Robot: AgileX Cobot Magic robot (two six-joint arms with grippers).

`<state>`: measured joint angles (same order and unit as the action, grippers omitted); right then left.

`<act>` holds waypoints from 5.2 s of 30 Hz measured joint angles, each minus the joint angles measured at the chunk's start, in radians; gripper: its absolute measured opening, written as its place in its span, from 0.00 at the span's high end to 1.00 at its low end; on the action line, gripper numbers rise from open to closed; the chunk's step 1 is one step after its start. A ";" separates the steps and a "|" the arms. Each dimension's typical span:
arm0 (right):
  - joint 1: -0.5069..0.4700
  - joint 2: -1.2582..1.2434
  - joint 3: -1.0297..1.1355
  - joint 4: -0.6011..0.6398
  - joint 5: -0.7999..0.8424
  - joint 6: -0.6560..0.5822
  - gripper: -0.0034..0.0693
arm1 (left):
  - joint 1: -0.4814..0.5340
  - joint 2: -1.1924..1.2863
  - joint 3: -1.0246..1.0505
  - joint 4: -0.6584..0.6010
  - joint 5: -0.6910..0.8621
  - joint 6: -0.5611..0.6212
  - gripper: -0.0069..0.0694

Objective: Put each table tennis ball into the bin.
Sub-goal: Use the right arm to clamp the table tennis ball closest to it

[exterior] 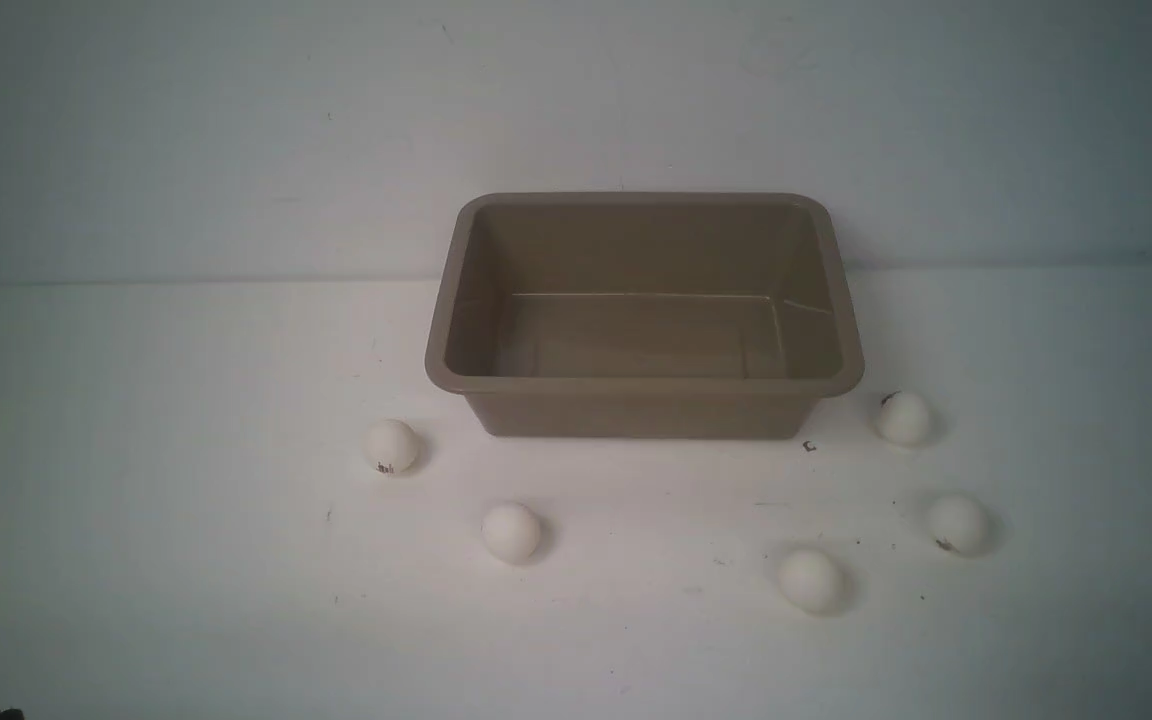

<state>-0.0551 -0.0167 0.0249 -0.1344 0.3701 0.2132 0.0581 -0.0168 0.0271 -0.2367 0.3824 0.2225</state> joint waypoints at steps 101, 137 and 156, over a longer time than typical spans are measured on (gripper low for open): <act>0.000 0.226 -0.570 0.851 0.238 -0.590 0.97 | 0.000 0.065 -0.231 -1.218 -0.093 0.602 0.91; 0.000 1.093 -0.872 0.595 0.563 -0.600 0.94 | 0.000 1.169 -0.819 -0.118 0.389 0.096 0.91; 0.068 1.582 -0.987 0.557 0.412 -0.676 0.64 | 0.000 1.174 -0.819 -0.489 0.452 0.438 0.91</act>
<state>0.0131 1.5651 -0.9623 0.4224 0.7821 -0.4625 0.0581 1.1568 -0.7924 -0.7260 0.8340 0.6601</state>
